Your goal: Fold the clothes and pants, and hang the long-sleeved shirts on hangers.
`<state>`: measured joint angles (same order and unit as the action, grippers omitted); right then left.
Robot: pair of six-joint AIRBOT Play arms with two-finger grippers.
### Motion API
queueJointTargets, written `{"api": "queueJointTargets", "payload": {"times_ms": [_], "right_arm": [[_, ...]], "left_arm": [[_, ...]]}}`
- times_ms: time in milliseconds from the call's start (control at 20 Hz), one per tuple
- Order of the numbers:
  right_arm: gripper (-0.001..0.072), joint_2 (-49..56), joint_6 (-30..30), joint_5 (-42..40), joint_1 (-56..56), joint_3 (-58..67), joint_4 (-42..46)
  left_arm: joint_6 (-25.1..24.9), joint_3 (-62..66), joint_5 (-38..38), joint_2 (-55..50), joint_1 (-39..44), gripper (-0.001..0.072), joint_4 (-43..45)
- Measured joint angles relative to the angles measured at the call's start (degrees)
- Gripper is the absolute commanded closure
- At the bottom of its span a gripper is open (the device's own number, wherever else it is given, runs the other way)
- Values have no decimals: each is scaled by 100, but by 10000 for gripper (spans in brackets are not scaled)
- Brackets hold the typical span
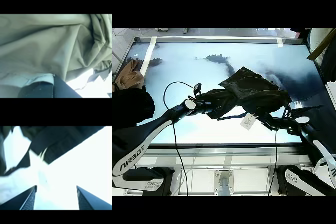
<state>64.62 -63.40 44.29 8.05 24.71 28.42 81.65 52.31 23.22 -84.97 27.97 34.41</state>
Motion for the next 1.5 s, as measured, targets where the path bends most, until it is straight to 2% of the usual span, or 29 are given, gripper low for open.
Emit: {"api": "queueJointTargets", "payload": {"times_ms": [300,450,500,600,650,700,750,950,1150,1300,1500], "right_arm": [[161,789,986,-455,-310,-144,-2035],[177,1075,1309,-562,-361,-4,-2592],[250,1150,1344,-656,-367,90,-2682],[292,1274,1294,-876,-376,280,-2785],[379,1329,1252,-949,-376,363,-2830],[551,1384,1213,-1027,-380,439,-2839],[681,1421,1182,-1056,-380,505,-2872],[690,1473,1213,-835,-380,804,-2944],[690,1279,1351,341,-380,1091,-2660],[690,662,1032,1274,-376,1180,-1812],[692,-647,66,2544,-256,1252,87]], "left_arm": [[-2,0,22,31,-20,697,0],[-2,0,22,31,-20,697,0],[-2,0,22,31,-20,698,0],[-2,0,22,31,-20,697,0],[-2,0,22,31,-20,697,0],[-2,0,22,33,-22,697,0],[-2,0,22,35,-22,697,0],[-24,0,31,203,-116,698,22],[-83,0,33,874,-551,699,308],[-94,0,225,1764,-1126,699,647],[-101,0,942,3191,-1998,701,1182]]}}
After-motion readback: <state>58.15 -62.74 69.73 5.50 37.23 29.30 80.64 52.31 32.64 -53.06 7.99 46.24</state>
